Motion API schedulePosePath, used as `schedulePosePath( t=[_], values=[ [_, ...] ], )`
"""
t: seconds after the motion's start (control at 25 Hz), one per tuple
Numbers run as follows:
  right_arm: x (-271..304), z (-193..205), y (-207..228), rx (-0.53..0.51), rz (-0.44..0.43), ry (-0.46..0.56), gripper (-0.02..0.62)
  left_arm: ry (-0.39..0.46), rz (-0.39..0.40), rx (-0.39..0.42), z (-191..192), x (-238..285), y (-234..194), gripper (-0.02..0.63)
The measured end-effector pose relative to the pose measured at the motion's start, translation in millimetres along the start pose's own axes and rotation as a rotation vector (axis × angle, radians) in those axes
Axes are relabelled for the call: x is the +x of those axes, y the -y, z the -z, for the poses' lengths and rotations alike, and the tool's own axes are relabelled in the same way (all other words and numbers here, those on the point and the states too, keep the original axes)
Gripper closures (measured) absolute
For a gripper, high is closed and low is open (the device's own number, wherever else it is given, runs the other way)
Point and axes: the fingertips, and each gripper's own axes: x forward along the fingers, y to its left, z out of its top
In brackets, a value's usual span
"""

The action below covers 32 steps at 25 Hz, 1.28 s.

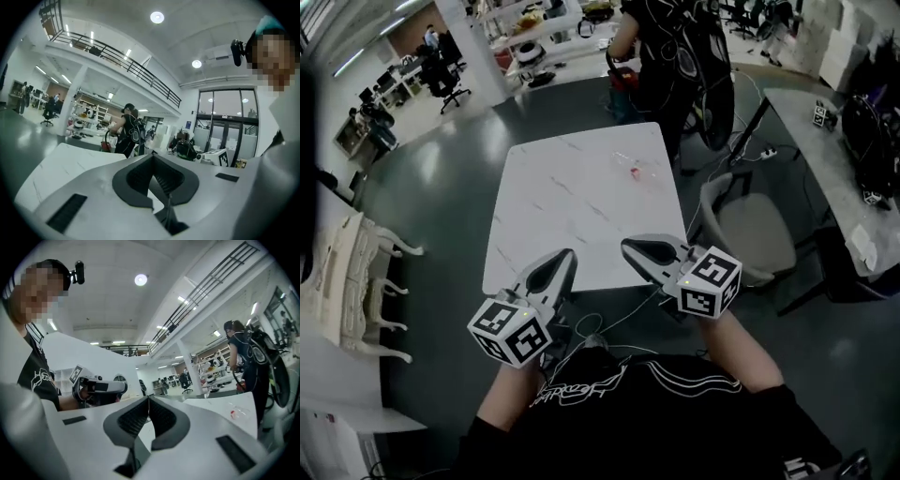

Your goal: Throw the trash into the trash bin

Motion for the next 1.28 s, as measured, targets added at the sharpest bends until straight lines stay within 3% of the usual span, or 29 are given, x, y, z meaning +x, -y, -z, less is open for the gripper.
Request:
schedulePosePath(
  t=[0.24,0.52,0.72,1.28],
  values=[
    [-50,-2,42,0.035,0.151,0.056,0.565,-0.071,0.083,0.008,14,59,22,0.601],
    [-91,-12,84,0.038,0.309,0.064,0.563,-0.127,0.243,0.024,21,123,48,0.601],
    [-89,-7,126,0.051,0.367,0.022,0.563,-0.155,0.257,-0.029,28,164,25,0.601],
    [-23,26,259,0.132,0.425,-0.122,0.563,-0.249,0.229,-0.156,56,263,-76,0.601]
  ],
)
